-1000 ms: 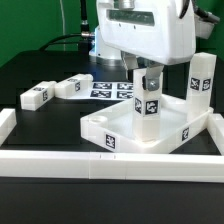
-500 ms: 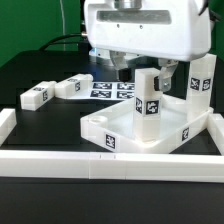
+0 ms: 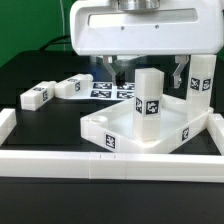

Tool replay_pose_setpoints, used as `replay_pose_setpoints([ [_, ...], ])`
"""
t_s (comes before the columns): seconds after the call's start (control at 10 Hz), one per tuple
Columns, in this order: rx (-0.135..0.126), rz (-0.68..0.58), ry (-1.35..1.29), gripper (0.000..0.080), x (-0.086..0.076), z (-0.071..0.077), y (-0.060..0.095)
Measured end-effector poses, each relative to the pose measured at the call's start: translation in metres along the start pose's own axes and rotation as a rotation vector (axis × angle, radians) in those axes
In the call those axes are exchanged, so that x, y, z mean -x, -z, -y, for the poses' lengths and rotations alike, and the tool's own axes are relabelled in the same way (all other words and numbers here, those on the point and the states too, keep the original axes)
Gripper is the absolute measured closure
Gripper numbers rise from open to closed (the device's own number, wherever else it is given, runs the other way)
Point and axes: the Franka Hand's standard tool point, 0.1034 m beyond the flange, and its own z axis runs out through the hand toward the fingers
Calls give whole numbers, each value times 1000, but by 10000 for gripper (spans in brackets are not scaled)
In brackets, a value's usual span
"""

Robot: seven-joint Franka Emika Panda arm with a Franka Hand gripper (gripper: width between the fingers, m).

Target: Assemble desk

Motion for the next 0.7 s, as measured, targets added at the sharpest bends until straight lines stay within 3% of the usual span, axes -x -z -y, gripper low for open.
replay_pose_setpoints([
  [0.2,28,0,161,150,0,1,0],
  [0.6,56,-18,394,150,-1,4,-1],
  [0.7,57,-18,412,251,-1,3,-1],
])
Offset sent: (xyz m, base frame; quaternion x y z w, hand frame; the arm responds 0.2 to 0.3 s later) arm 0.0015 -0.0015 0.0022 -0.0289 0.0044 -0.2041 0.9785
